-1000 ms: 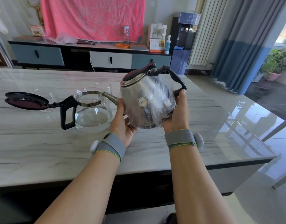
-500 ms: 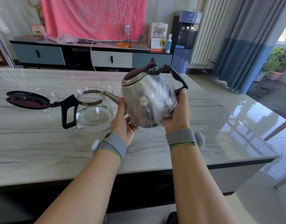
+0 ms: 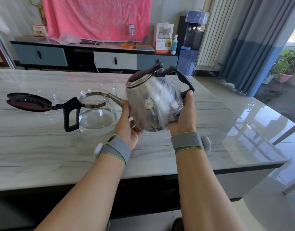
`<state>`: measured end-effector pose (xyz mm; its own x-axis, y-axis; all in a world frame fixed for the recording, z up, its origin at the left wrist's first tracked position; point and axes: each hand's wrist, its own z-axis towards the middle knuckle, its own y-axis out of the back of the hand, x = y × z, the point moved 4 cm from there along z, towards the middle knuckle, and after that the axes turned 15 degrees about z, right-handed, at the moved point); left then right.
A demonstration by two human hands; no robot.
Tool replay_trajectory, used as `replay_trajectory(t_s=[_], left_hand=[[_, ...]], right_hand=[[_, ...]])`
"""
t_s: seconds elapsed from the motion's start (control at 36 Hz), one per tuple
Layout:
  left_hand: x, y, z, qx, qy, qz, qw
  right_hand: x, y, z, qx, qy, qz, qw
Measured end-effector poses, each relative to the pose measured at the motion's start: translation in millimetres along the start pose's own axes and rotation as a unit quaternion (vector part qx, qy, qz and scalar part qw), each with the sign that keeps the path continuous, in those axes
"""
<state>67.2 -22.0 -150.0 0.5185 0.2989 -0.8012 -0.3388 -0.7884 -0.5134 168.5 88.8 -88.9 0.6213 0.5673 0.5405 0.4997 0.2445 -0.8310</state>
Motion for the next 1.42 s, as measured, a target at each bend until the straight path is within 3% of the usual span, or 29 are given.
replay_trajectory(t_s=[1.42], left_hand=[[0.0, 1.0, -0.2, 0.002, -0.007, 0.003, 1.0]], right_hand=[[-6.2, 5.1, 9.9, 0.021, 0.007, 0.004, 1.0]])
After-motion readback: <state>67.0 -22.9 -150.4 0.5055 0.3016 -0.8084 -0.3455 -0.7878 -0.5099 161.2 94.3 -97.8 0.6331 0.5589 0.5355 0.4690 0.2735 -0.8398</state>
